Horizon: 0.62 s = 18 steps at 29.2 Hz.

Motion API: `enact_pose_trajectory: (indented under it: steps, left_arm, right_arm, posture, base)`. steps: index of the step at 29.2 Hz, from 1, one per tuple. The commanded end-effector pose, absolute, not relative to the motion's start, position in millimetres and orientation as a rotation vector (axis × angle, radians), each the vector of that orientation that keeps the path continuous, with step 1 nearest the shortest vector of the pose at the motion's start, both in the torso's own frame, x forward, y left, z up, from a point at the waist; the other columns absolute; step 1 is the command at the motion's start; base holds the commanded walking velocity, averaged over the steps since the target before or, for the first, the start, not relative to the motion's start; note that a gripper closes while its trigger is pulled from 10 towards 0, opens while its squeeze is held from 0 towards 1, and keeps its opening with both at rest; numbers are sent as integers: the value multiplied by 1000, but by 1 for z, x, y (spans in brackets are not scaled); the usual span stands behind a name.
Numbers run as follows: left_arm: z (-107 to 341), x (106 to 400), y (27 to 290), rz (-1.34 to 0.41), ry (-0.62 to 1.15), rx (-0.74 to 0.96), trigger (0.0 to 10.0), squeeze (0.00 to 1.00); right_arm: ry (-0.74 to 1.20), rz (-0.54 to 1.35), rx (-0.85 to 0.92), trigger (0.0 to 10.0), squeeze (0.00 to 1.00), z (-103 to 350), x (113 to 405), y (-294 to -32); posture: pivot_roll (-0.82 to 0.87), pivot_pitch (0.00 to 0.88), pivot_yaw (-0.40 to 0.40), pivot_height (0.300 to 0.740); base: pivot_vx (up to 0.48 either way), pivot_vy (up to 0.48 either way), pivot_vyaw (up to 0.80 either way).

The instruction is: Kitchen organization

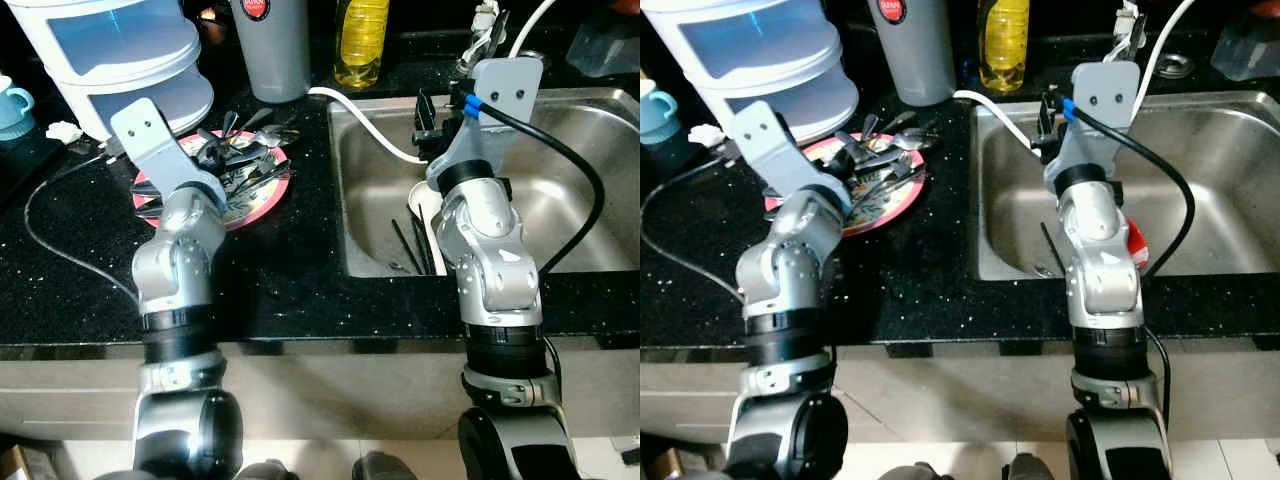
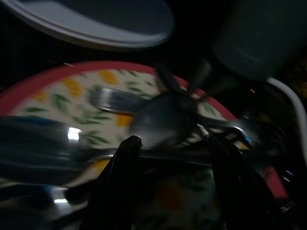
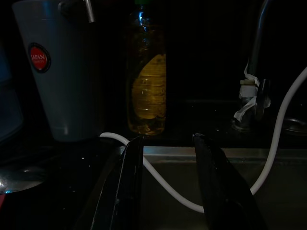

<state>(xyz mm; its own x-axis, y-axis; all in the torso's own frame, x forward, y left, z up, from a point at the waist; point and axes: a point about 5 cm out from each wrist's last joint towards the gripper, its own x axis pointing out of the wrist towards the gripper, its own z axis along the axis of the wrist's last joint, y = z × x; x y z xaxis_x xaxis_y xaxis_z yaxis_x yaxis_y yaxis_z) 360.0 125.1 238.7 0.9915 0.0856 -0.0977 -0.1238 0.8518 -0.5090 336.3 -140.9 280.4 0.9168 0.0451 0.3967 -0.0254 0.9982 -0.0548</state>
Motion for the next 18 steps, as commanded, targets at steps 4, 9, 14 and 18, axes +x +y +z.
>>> enact_pose_trajectory:
  steps: [4,9,14,18]
  left_arm:
    - [249,358,70,-105,106,-655,10000,0]
    - [244,347,68,-200,116,-433,10000,0]
    - [239,337,94,-193,90,-117,10000,0]
    - [237,330,132,-173,94,30,10000,0]
  right_arm:
    - [-418,61,-47,10000,0,281,336,-134]
    - [-415,53,-48,10000,0,279,335,-136]
    - [-412,50,-46,10000,0,278,335,-137]
    - [-406,58,-44,10000,0,276,336,-136]
  posture:
    - [-34,52,83,740]
    - [-30,50,86,740]
    - [-12,46,83,740]
    - [1,44,74,740]
  base:
    - [0,0,0]
    - [0,0,0]
    - [0,0,0]
    - [0,0,0]
